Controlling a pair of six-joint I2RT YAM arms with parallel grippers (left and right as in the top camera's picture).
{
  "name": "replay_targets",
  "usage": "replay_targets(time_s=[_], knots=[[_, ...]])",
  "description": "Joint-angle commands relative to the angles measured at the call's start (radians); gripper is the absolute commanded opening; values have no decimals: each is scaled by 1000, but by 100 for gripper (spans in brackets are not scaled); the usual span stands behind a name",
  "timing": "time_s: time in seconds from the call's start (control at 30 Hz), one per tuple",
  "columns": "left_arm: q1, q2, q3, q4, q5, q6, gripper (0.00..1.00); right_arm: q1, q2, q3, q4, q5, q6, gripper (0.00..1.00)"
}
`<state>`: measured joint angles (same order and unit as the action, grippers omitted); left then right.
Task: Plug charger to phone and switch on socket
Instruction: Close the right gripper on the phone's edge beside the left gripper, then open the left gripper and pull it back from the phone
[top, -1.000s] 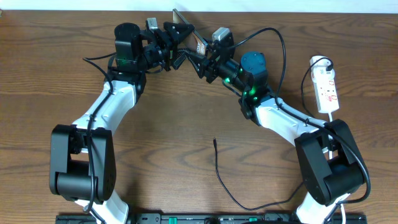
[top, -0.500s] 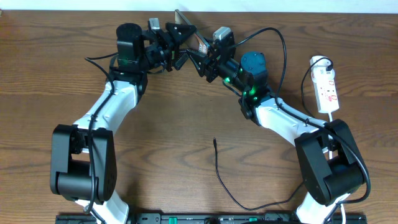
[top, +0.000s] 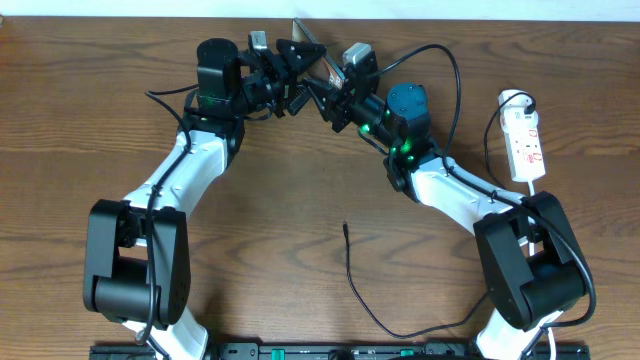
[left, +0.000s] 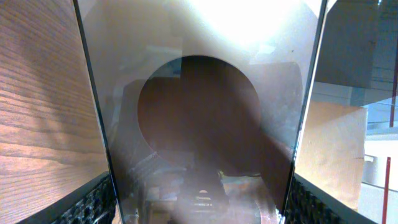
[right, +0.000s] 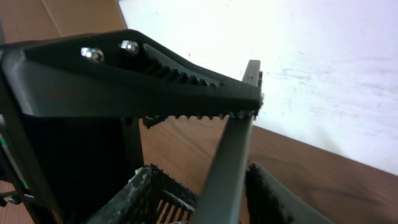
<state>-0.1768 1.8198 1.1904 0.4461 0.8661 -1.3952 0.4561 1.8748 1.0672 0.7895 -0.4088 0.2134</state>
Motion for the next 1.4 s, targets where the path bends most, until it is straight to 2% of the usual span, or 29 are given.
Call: replay_targets(time_s=[0.0, 0.23, 0.4, 0.5, 0.83, 1.07, 1.1, 1.2, 1.37], knots=[[0, -16, 9, 17, 27, -5, 7, 8, 11, 21, 4, 6, 6, 41], [0, -16, 9, 17, 38, -5, 7, 8, 11, 21, 4, 6, 7, 33], [0, -16, 9, 17, 40, -5, 7, 8, 11, 21, 4, 6, 7, 22], [-1, -16, 9, 17, 42, -5, 7, 8, 11, 21, 4, 6, 7, 20], [-21, -16, 9, 17, 34, -5, 7, 10, 11, 21, 4, 6, 7, 13], [-21, -16, 9, 16, 2, -5, 7, 10, 11, 21, 3, 6, 7, 12], [-21, -16, 9, 16, -1, -5, 8, 10, 11, 21, 3, 6, 7, 12], [-21, -16, 9, 16, -8, 1, 22, 10, 11, 21, 4, 6, 7, 12], [-21, -16, 9, 16, -11, 6, 38, 10, 11, 21, 4, 6, 7, 11]])
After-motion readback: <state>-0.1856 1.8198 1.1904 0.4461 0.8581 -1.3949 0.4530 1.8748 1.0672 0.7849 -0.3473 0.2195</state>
